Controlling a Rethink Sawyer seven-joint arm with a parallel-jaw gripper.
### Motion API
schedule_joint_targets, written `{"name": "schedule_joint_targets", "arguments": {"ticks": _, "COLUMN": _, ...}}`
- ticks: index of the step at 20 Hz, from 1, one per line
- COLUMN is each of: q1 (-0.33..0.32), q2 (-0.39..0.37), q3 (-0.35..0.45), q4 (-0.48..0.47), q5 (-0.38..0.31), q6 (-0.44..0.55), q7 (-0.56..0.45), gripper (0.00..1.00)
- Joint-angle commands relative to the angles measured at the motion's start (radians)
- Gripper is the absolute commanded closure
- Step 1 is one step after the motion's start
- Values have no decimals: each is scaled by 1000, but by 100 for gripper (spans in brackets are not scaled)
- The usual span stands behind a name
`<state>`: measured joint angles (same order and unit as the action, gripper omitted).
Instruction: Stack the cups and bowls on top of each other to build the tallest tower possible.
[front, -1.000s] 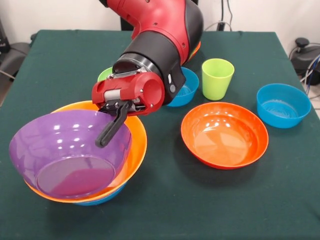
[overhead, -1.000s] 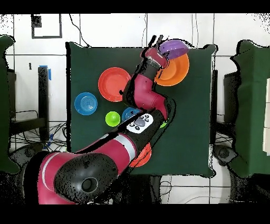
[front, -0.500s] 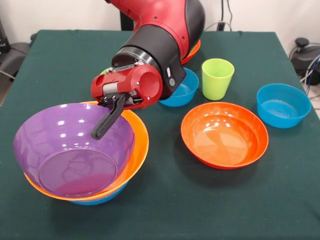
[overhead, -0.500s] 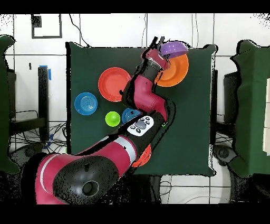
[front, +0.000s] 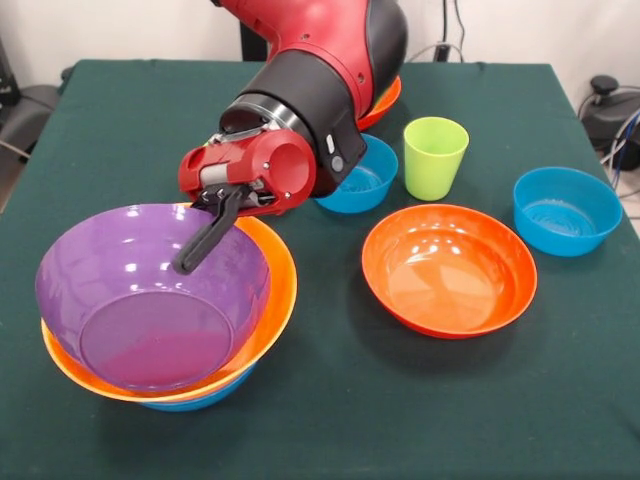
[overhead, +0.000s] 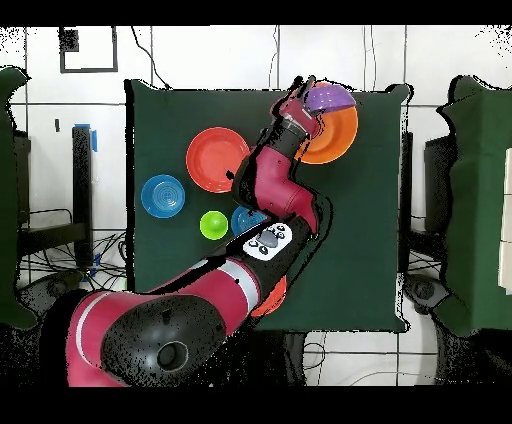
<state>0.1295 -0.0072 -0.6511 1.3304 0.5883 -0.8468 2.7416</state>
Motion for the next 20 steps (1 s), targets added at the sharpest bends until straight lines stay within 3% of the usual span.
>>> {"name": "schedule_joint_targets", "arguments": {"ticks": 1, "q1": 10, "q2": -1, "q3": 171, "q4": 51, "q5": 50, "q6": 103, "q7": 100, "gripper": 0}}
{"name": "schedule_joint_targets", "arguments": {"ticks": 8, "q1": 14, "q2": 2, "q3": 178, "q4": 54, "q5": 77, "q6": 106, "q7": 90, "gripper": 0}}
{"name": "schedule_joint_targets", "arguments": {"ticks": 11, "q1": 23, "q2": -11, "q3": 190, "q4": 76, "q5": 89, "q6": 160, "q7": 81, "gripper": 0}}
{"name": "schedule_joint_targets", "arguments": {"ticks": 16, "q1": 1, "q2": -58, "q3": 229, "q4": 91, "q5": 8, "q6": 271, "q7": 93, "gripper": 0}}
{"name": "schedule_joint_targets", "arguments": {"ticks": 20, "q1": -3, "q2": -74, "q3": 235, "q4": 99, "q5": -1, "q6": 298, "q7": 80, "gripper": 0}}
